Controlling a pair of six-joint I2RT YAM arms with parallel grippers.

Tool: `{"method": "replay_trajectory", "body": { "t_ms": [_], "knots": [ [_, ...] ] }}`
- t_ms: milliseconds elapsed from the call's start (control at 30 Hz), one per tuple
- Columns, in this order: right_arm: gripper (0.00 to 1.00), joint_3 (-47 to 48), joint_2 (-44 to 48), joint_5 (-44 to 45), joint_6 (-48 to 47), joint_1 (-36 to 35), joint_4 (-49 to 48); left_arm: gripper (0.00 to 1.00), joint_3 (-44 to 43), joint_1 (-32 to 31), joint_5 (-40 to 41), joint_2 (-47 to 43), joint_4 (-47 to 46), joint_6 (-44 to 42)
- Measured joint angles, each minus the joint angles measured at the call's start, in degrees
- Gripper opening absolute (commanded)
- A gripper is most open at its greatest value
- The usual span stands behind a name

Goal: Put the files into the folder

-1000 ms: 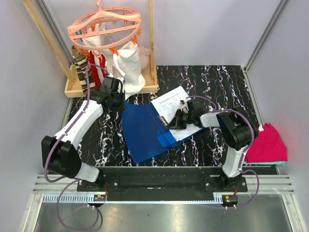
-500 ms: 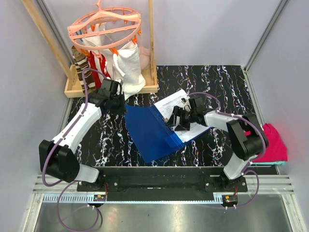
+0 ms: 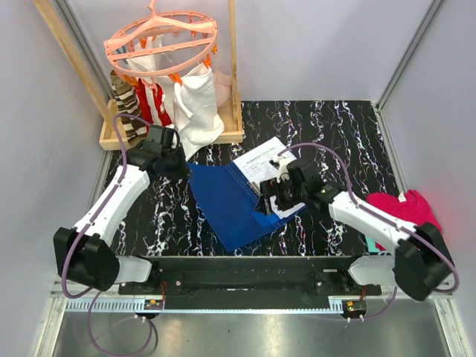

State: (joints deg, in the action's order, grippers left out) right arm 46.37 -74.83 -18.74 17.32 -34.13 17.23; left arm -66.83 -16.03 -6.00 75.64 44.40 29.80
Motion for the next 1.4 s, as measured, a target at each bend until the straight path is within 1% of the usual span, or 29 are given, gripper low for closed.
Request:
{"method": "replay_trajectory", "body": {
  "t_ms": [133, 267, 400, 567, 667, 700, 833, 867, 967, 1000, 1067, 1100, 1167, 1200, 1233, 1267, 1300, 1333, 1400],
  "knots": [
    [0.95, -3.9, 8.6, 2.9, -4.2, -5.8, -1.6, 0.00, 0.8, 1.0, -0.5, -0.5, -0.1, 3.1],
    [0.96, -8.6, 15.3, 6.3, -4.9, -10.1, -3.0, 0.00, 2.1, 2.4, -0.7, -0.7, 0.0, 5.9],
    [0.96, -12.1, 17.5, 10.3, -4.7, -18.2, -5.7, 0.00, 2.3, 4.2, -0.9, -0.7, 0.1, 7.8],
    [0.96, -12.9, 17.0, 17.4, -5.8, -30.1, -7.4, 0.00, 1.3, 6.6, -1.8, -0.3, 1.3, 8.7],
    [0.96, -12.2, 14.8, 23.3, -7.5, -35.6, -8.5, 0.00, 0.4, 7.8, -3.3, 0.2, 1.6, 9.0],
    [0.96, -11.8, 13.6, 25.4, -8.2, -37.1, -9.0, 0.00, 0.3, 8.1, -3.9, 0.3, 1.6, 9.0],
    [0.96, -10.4, 8.1, 32.4, -10.4, -39.3, -10.8, 0.00, 0.3, 8.6, -5.0, 0.4, 1.9, 9.0],
    [0.94, -10.2, 6.4, 34.2, -11.2, -39.7, -11.6, 0.00, 0.3, 8.7, -5.2, 0.4, 1.9, 8.9],
    [0.84, -9.1, 1.7, 38.8, -13.3, -41.2, -14.7, 0.00, 0.3, 8.9, -5.7, 0.4, 1.9, 8.6],
    [0.73, -8.5, 0.4, 39.5, -13.7, -41.7, -15.4, 0.00, 0.3, 8.9, -5.8, 0.4, 1.9, 8.3],
    [0.65, -6.8, -2.4, 41.0, -14.5, -42.6, -17.3, 0.00, 0.3, 8.9, -5.6, 0.4, 1.7, 8.0],
    [0.54, -6.1, -3.5, 41.9, -14.8, -43.2, -18.3, 0.00, 0.3, 9.0, -5.4, 0.4, 1.5, 7.6],
    [0.45, -5.4, -4.8, 43.5, -15.2, -44.3, -20.3, 0.00, 0.3, 9.3, -5.2, 0.4, 1.3, 7.1],
    [0.40, -5.4, -4.9, 44.6, -15.1, -44.7, -21.0, 0.02, 0.3, 9.4, -5.1, 0.4, 1.3, 6.5],
    [0.26, -5.4, -5.0, 45.7, -14.6, -45.0, -21.4, 0.14, 0.3, 9.4, -5.1, 0.4, 1.3, 6.1],
    [0.19, -5.4, -4.9, 46.9, -14.2, -45.0, -21.9, 0.21, 0.3, 9.4, -5.1, 0.3, 1.3, 5.4],
    [0.14, -5.4, -4.8, 47.8, -13.9, -45.0, -22.2, 0.28, 0.3, 9.4, -5.0, 0.2, 1.2, 4.6],
    [0.05, -5.6, -4.5, 48.9, -13.2, -45.0, -22.7, 0.46, 0.3, 9.4, -4.9, 0.0, 1.2, 3.9],
    [0.00, -6.6, -2.6, 50.8, -11.3, -45.0, -23.7, 0.60, 0.3, 9.4, -4.9, -1.1, 1.0, 2.5]
  ]
}}
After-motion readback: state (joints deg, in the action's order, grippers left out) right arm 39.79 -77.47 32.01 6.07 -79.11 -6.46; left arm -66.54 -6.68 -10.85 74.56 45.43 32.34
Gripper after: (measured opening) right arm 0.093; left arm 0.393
